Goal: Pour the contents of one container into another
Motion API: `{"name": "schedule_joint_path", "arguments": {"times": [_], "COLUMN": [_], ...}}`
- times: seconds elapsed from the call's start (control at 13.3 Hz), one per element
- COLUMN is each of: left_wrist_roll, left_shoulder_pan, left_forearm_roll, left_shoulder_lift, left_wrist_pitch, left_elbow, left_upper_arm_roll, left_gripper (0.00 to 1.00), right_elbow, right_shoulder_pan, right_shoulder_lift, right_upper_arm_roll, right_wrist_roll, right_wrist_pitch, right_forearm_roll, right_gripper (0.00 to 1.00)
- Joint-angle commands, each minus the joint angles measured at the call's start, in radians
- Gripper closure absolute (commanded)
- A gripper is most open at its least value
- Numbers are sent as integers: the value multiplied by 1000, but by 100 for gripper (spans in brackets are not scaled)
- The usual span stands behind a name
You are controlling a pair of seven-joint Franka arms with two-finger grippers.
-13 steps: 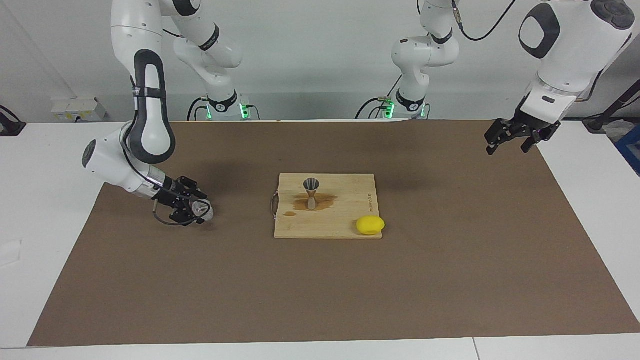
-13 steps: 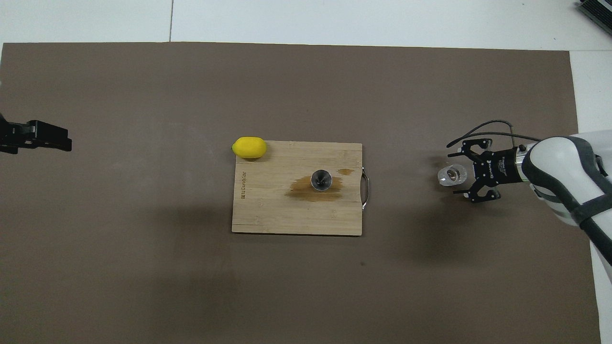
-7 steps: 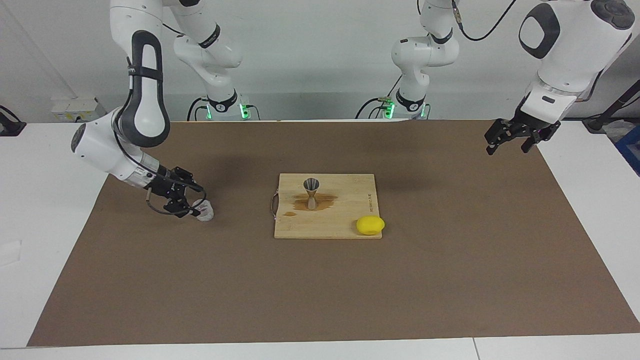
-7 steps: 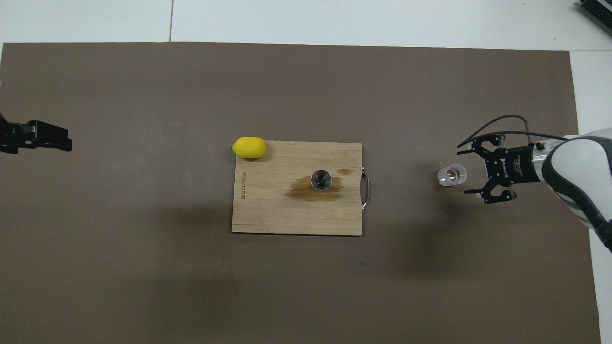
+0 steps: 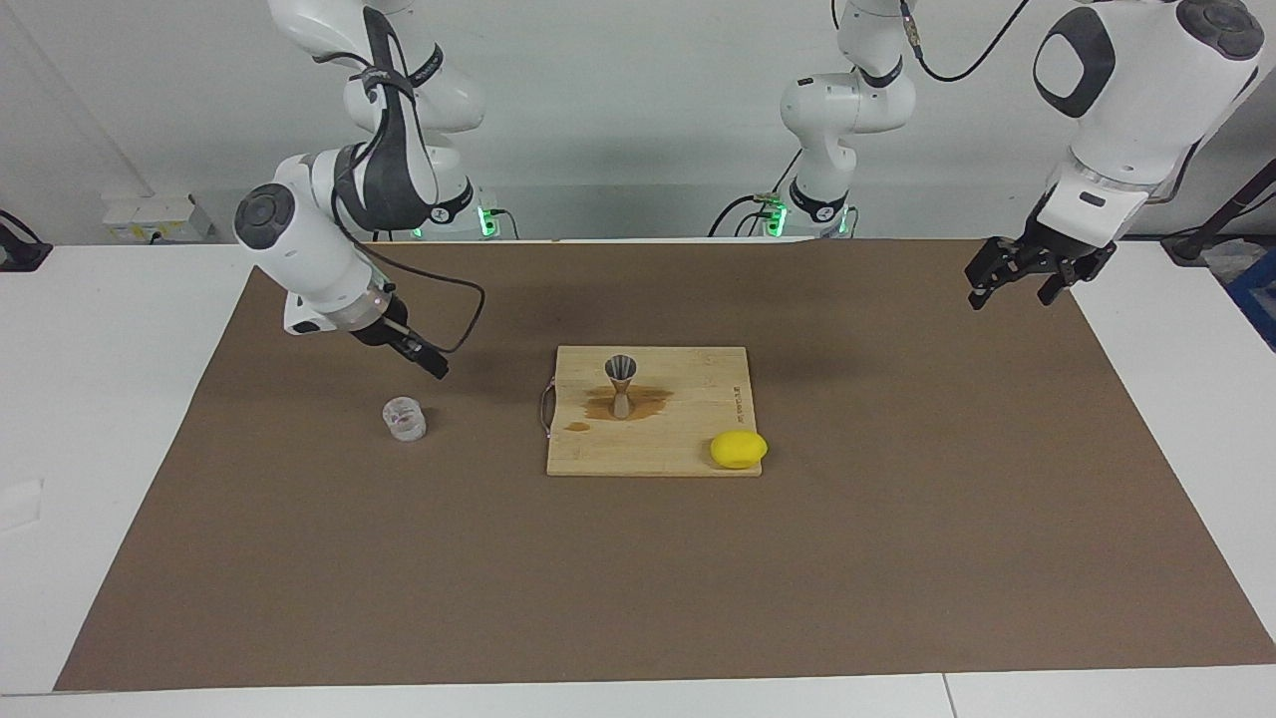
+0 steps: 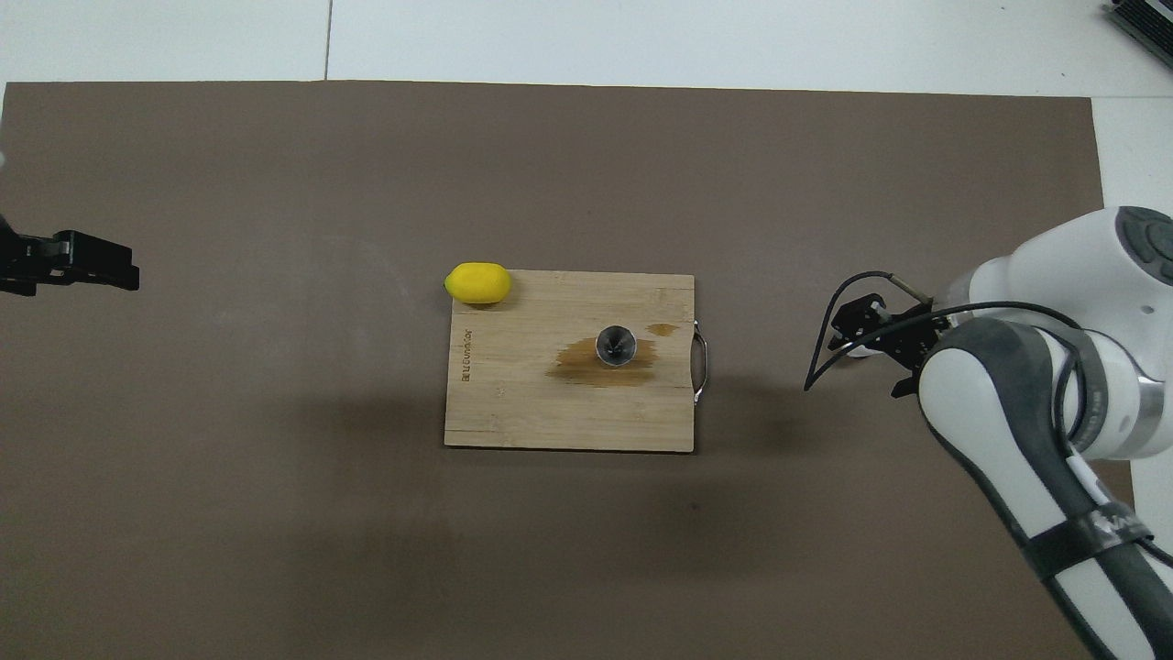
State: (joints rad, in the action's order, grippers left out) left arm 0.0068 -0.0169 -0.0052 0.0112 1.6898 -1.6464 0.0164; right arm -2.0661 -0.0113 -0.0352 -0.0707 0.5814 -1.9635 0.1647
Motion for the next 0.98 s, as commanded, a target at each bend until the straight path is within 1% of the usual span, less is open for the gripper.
{"name": "schedule_joint_path", "arguments": {"times": [0.0, 0.23, 0.45, 0.68, 0.9], "left_wrist_roll": [-13, -13, -14, -94, -102], "left_shoulder_pan": [-8, -8, -8, -14, -23], "left_forearm_roll": [-10, -10, -10, -10, -10], "left_shoulder_lift": [-25, -25, -25, -25, -25], "left_wrist_pitch": [10, 10, 10, 22, 22], "left_elbow": [-30, -30, -30, -30, -29], "left_upper_arm_roll": [5, 5, 5, -6, -6], "left_gripper": [0, 0, 0, 0, 0], "right_elbow": [10, 119, 243, 366, 425], "right_shoulder_pan": [-25, -29, -52, -52, -42], "right_shoulder_lift": [58, 63, 52, 31, 32], "right_upper_arm_roll": [-1, -3, -4, -4, 0], "right_wrist_roll": [-182, -303, -330, -354, -394], "right_wrist_pitch": [32, 98, 123, 193, 267], "right_forearm_roll": [-95, -138, -244, -246, -232], "right_gripper": [1, 1, 1, 1, 1]}}
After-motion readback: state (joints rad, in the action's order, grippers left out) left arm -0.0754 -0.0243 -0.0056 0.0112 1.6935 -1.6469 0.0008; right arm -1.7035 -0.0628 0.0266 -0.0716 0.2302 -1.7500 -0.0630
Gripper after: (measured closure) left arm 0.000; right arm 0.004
